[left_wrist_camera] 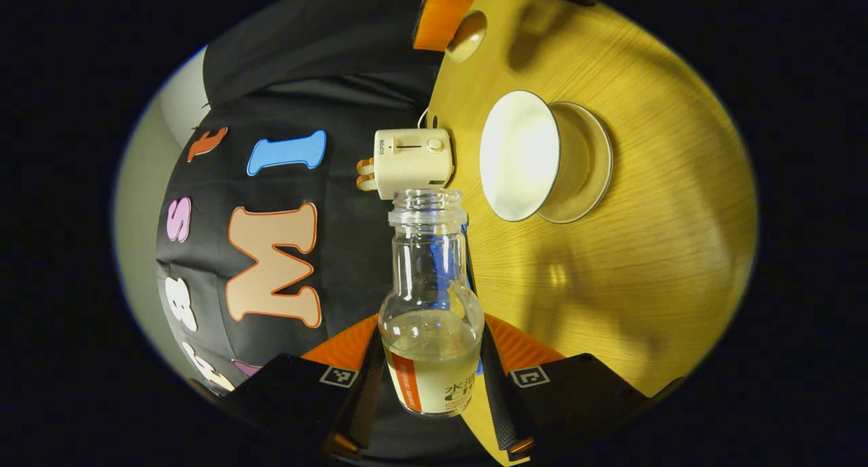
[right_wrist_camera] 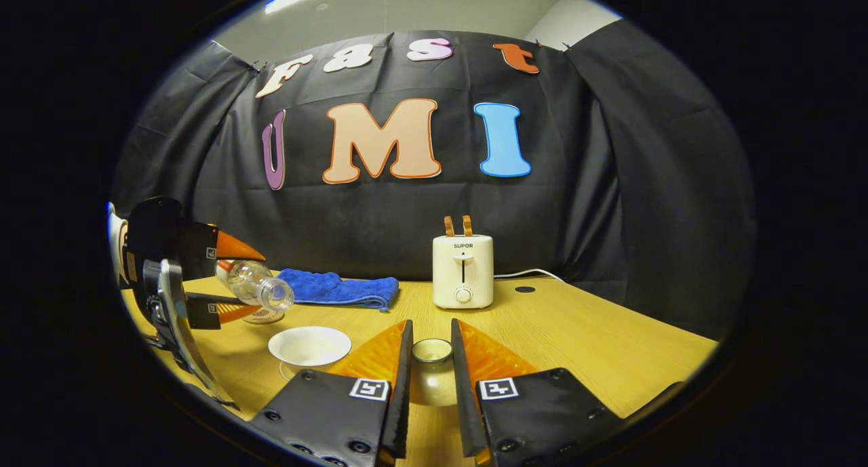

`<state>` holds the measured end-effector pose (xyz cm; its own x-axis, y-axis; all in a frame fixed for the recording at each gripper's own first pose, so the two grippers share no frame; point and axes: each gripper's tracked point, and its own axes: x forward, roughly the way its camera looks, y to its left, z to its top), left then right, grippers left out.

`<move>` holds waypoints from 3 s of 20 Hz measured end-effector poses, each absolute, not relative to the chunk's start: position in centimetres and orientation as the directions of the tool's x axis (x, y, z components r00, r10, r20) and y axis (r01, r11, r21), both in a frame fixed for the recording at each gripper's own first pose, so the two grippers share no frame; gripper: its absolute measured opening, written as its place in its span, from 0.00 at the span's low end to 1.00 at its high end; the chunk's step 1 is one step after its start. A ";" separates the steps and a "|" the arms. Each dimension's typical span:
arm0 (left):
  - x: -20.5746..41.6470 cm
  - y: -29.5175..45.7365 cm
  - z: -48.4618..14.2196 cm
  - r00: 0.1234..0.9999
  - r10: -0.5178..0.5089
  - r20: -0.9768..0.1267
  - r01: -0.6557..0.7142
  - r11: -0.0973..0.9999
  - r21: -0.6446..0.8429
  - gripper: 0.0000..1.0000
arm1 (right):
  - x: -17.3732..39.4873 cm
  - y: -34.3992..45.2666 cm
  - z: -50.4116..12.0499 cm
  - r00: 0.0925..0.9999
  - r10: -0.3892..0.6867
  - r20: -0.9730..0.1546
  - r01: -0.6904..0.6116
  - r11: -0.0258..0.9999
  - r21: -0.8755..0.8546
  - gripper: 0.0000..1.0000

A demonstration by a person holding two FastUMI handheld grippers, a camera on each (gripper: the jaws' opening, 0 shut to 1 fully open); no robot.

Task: Open the teacup lid with one hand, grasp the water bottle and pour water into the teacup with the other hand; after pouring, place the water bottle on the coaster and then close the teacup lid.

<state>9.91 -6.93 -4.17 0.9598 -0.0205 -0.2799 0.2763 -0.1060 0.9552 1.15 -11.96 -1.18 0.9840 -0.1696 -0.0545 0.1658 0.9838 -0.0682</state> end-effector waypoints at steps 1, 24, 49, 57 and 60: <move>9.9 -7.0 -4.2 0.960 -0.019 -0.281 0.276 -0.121 0.953 0.66 | 1.2 -11.9 -1.2 0.984 -0.168 -0.054 0.164 0.984 -0.068 0.34; 10.0 -7.4 -2.5 0.976 0.000 -0.219 0.202 -0.392 0.898 0.66 | 1.2 -12.1 -1.2 0.984 -0.169 -0.054 0.165 0.984 -0.069 0.34; 11.4 -7.5 -3.4 0.965 -0.034 -0.260 0.253 -0.139 0.957 0.66 | 1.2 -11.9 -1.2 0.984 -0.169 -0.055 0.165 0.984 -0.069 0.34; 11.2 -6.1 -5.5 0.965 -0.037 -0.258 0.249 0.420 0.873 0.65 | 1.2 -12.0 -1.2 0.983 -0.173 -0.054 0.169 0.983 -0.070 0.34; 10.9 -5.0 -4.7 0.981 -0.031 -0.190 0.167 0.622 0.765 0.65 | 1.2 -12.0 -1.2 0.983 -0.173 -0.054 0.169 0.983 -0.070 0.34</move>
<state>10.95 -4.98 -4.73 0.9814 -0.0309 -0.1897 0.1674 0.6224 0.7646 1.21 -12.00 -1.23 0.9834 -0.1733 -0.0544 0.1693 0.9831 -0.0702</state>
